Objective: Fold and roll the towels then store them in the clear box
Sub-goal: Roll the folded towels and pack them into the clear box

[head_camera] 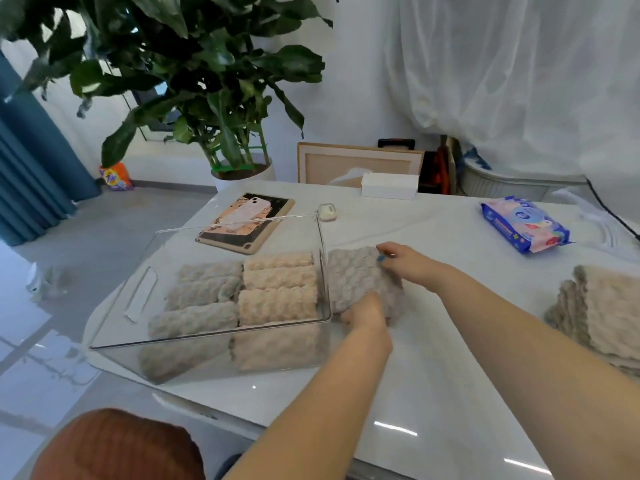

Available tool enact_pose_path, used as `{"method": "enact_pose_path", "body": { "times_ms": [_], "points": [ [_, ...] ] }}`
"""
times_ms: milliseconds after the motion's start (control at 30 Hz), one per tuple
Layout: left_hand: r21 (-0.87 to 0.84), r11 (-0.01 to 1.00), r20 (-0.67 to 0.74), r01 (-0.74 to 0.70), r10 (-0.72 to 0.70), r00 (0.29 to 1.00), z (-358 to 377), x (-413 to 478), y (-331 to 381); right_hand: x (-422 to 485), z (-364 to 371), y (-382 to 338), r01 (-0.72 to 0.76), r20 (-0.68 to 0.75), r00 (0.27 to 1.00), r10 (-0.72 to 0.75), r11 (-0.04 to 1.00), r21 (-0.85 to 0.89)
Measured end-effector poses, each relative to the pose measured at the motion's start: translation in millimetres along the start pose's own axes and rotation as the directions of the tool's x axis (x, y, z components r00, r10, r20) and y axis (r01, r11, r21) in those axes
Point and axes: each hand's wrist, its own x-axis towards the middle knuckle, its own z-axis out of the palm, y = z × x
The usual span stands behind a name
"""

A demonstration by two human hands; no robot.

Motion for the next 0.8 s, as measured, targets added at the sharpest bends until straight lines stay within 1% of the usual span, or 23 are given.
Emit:
{"method": "enact_pose_path", "body": {
  "times_ms": [33,67,100,133,167,200,267,333,367,433,500,567,667,733,800],
  "points": [
    [-0.110,0.994,-0.063,-0.007,0.000,0.998,-2,7,0,6,-1,3,-0.027,0.024,0.999,0.029,0.997,-0.072],
    [-0.176,0.984,-0.112,-0.037,0.017,0.994,-5,12,0,9,-2,4,-0.044,0.045,0.998,0.052,0.986,-0.164],
    [-0.202,0.975,-0.153,-0.087,0.056,0.987,-6,15,0,12,-3,7,-0.052,0.062,0.996,0.069,0.970,-0.237],
    [-0.162,0.975,-0.201,-0.149,0.116,0.973,-7,16,-2,14,-3,8,-0.047,0.077,0.995,0.070,0.960,-0.276],
    [-0.084,0.974,-0.239,-0.210,0.185,0.953,-8,17,-4,15,-4,11,-0.043,0.087,0.994,0.067,0.968,-0.249],
    [-0.002,0.966,-0.262,-0.258,0.248,0.932,-11,18,-8,13,-5,12,-0.044,0.108,0.992,0.064,0.983,-0.176],
    [0.150,0.938,-0.296,-0.312,0.343,0.891,-11,19,-15,8,-10,20,-0.053,0.133,0.989,0.058,0.998,-0.037],
    [0.276,0.873,-0.308,-0.402,0.476,0.823,-3,13,-19,2,-19,29,-0.046,0.123,0.992,0.039,0.998,0.053],
    [0.322,0.822,-0.292,-0.470,0.558,0.776,3,8,-21,-1,-23,32,-0.040,0.113,0.993,0.030,0.995,0.088],
    [0.346,0.717,-0.222,-0.605,0.689,0.690,12,-8,-25,-6,-29,37,-0.045,0.096,0.995,0.029,0.984,0.174],
    [0.331,0.646,-0.157,-0.688,0.757,0.635,15,-16,-29,-9,-34,39,-0.066,0.114,0.993,0.034,0.956,0.284],
    [0.267,0.633,-0.091,-0.727,0.768,0.634,13,-17,-29,-13,-38,36,-0.077,0.133,0.991,0.028,0.923,0.377],
    [0.126,0.669,0.072,-0.732,0.730,0.679,12,-25,-19,-19,-43,27,-0.073,0.151,0.989,-0.002,0.868,0.492],
    [0.159,0.676,0.170,-0.720,0.700,0.694,12,-31,-7,-26,-47,21,-0.062,0.187,0.980,-0.059,0.811,0.582],
    [0.230,0.699,0.287,-0.677,0.616,0.734,10,-33,5,-32,-48,14,-0.072,0.211,0.974,-0.087,0.760,0.646]
  ]
}}
